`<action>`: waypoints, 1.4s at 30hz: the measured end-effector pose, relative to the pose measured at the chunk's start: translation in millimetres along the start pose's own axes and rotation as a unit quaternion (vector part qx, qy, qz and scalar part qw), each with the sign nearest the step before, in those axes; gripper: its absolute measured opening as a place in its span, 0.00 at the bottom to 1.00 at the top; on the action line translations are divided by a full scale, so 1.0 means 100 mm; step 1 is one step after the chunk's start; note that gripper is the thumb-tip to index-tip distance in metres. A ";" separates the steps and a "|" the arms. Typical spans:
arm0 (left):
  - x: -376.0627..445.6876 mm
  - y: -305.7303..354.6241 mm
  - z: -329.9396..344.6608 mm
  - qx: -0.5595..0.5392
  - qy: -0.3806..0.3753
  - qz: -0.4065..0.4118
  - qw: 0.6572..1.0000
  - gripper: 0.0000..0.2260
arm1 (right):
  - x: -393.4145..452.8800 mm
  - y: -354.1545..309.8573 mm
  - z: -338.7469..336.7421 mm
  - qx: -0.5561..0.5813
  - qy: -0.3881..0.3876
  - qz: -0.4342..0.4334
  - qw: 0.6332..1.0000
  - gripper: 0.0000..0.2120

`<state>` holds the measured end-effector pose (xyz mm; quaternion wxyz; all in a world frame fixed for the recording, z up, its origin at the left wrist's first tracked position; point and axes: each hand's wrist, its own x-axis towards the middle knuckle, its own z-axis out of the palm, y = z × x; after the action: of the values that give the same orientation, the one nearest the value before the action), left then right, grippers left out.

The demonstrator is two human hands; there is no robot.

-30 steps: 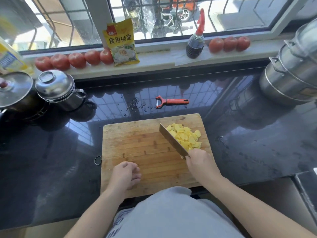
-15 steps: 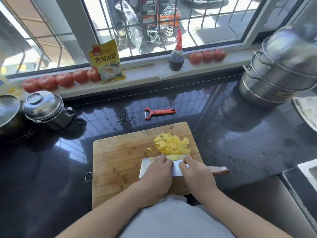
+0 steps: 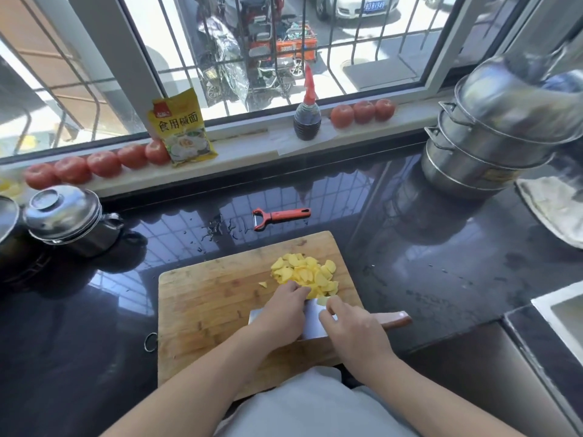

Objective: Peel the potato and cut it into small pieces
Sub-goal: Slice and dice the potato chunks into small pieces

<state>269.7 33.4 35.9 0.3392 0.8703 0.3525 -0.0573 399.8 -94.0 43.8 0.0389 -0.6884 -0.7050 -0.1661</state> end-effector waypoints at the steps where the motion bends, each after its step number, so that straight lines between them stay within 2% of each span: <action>1: 0.01 -0.01 -0.04 -0.003 0.019 -0.007 1.000 0.23 | 0.00 -0.01 0.00 0.003 -0.004 0.002 1.000 0.11; 3: -0.02 0.00 -0.08 -0.009 0.056 0.018 0.998 0.23 | 0.02 -0.02 0.02 0.012 -0.013 0.005 1.000 0.10; 7: -0.12 0.00 -0.01 0.039 -0.033 0.117 0.992 0.14 | 0.04 -0.03 0.00 0.034 -0.004 0.000 0.999 0.07; 8: -0.11 -0.02 0.03 0.055 -0.041 0.113 0.991 0.13 | 0.04 -0.04 -0.01 0.034 -0.004 -0.005 0.999 0.07; 10: -0.02 -0.04 0.06 0.054 -0.017 0.073 0.996 0.16 | 0.05 -0.05 -0.03 0.028 -0.009 -0.008 1.000 0.08; 14: 0.03 -0.08 -0.10 -0.028 0.059 -0.021 0.998 0.25 | 0.03 -0.06 -0.10 0.032 -0.007 0.019 0.999 0.13; 17: -0.18 -0.19 -0.28 -0.096 0.152 -0.086 0.980 0.22 | -0.01 -0.06 -0.12 0.045 -0.005 0.037 0.998 0.14; 18: -0.27 -0.22 -0.31 -0.110 0.158 -0.095 0.977 0.21 | -0.02 -0.06 -0.12 0.043 -0.005 0.042 0.998 0.14; 23: -0.37 -0.22 -0.22 -0.027 0.004 -0.066 0.997 0.24 | -0.06 -0.08 -0.14 0.036 -0.013 0.045 0.998 0.14; 25: -0.24 -0.19 -0.21 -0.045 0.002 -0.073 0.996 0.25 | -0.12 -0.09 -0.17 0.037 -0.023 0.051 0.998 0.14; 27: -0.16 -0.19 -0.28 -0.128 0.045 -0.107 0.985 0.27 | -0.17 -0.10 -0.22 0.057 -0.057 0.080 0.994 0.16; 30: -0.26 -0.34 -0.54 -0.263 0.170 -0.162 0.936 0.25 | -0.21 -0.15 -0.29 0.129 -0.168 0.137 0.968 0.18; 33: -0.68 -0.70 -0.73 -0.323 0.265 -0.217 0.882 0.23 | -0.16 -0.32 -0.27 0.208 -0.255 0.163 0.930 0.10; 35: -1.03 -0.98 -0.72 -0.334 0.305 -0.283 0.846 0.22 | -0.01 -0.56 -0.24 0.286 -0.287 0.152 0.901 0.07; 37: -1.33 -1.18 -0.61 -0.343 0.310 -0.340 0.819 0.20 | 0.20 -0.85 -0.18 0.345 -0.294 0.163 0.876 0.08; 39: -1.55 -1.31 -0.49 -0.338 0.295 -0.361 0.817 0.19 | 0.40 -1.11 -0.11 0.380 -0.294 0.195 0.855 0.09; 42: -1.69 -1.38 -0.32 -0.290 0.238 -0.368 0.851 0.19 | 0.51 -1.20 0.02 0.387 -0.277 0.260 0.840 0.08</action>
<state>49.3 28.2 41.5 0.4361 0.5259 0.7175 0.1360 279.2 -44.0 35.0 0.1474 -0.7928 -0.4881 0.3339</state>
